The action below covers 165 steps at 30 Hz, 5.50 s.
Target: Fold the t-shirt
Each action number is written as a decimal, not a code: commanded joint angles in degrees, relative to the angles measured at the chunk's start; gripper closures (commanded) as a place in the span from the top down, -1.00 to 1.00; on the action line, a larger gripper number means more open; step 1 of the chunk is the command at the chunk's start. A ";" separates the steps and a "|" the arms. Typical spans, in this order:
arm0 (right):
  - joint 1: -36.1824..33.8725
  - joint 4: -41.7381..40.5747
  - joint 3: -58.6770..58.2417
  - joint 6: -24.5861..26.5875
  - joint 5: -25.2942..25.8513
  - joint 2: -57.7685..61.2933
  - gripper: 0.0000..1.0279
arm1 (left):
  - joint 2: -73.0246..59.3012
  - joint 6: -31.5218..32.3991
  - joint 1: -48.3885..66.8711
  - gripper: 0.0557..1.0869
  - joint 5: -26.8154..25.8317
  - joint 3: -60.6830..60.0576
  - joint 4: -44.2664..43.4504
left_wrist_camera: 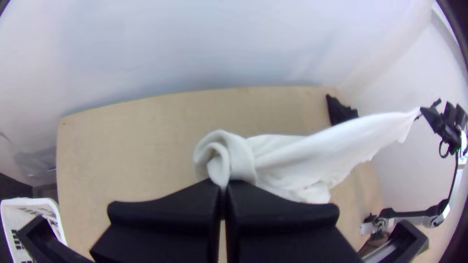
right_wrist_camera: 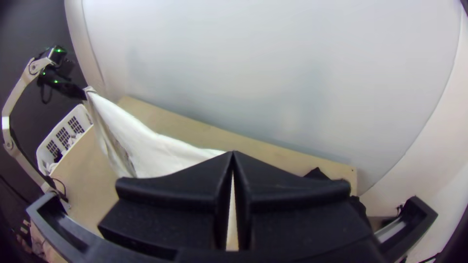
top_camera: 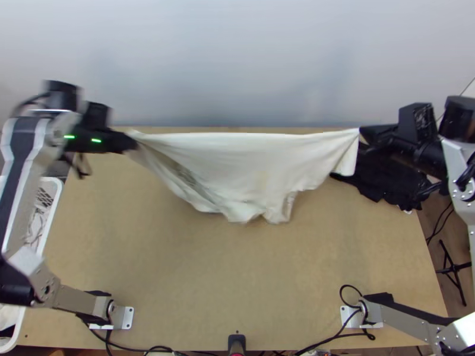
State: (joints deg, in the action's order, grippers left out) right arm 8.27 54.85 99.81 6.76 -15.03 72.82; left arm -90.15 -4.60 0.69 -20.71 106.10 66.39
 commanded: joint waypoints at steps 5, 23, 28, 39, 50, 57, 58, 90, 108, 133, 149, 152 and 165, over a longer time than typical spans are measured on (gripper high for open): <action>1.40 2.98 -0.49 -0.79 -4.31 0.13 -0.94 | 14.74 3.46 -6.58 -0.91 -9.52 -6.44 1.37; -6.52 5.97 -38.20 14.42 -2.11 -4.44 -0.94 | 23.62 1.09 33.76 0.93 -5.57 -47.13 -0.21; -7.22 6.41 -37.67 14.94 -1.94 -3.73 -0.94 | 18.17 -1.99 31.57 0.93 -0.38 -41.24 -0.91; -4.32 4.30 -33.89 13.63 -0.53 -2.77 -0.94 | 2.70 -3.57 27.52 0.92 18.42 -38.52 -14.62; -4.14 3.07 -33.63 11.25 -0.53 -3.29 -0.94 | -1.52 -18.51 12.93 0.90 18.60 -35.44 -22.88; -3.70 2.54 -32.92 10.55 -0.53 -3.29 -0.94 | -1.61 -24.05 12.06 0.84 18.60 -37.20 -23.41; -3.79 2.45 -32.84 10.55 -0.44 -3.21 -0.94 | -1.43 -24.67 11.70 0.84 18.51 -37.46 -23.32; -3.00 0.70 -36.18 8.00 -0.35 -5.49 -0.94 | -8.11 0.03 2.74 0.72 8.49 -27.71 -2.49; -3.26 -0.80 -36.18 8.00 0.00 -6.20 -0.94 | -9.52 2.67 8.80 0.44 14.21 -30.34 -8.29; -2.56 -0.80 -37.85 7.65 -0.09 -7.07 -0.94 | -6.44 1.52 9.16 -0.92 12.71 -33.33 -10.32; 0.87 -0.80 -31.69 5.72 -0.09 -7.78 -0.94 | -3.54 4.16 -6.93 -0.92 -0.12 -17.95 -1.70; 3.42 0.35 -25.63 5.28 -0.09 -7.95 -0.94 | -3.72 4.69 -11.85 -0.92 -5.31 -10.39 2.78; 5.09 -1.68 -9.72 -0.17 -0.09 -16.04 -0.94 | -0.20 5.92 -24.59 -0.92 -17.96 14.57 14.38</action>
State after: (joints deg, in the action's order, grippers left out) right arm 12.27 55.09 84.23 9.76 -15.20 61.49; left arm -93.14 0.21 -18.48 -30.83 110.52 76.53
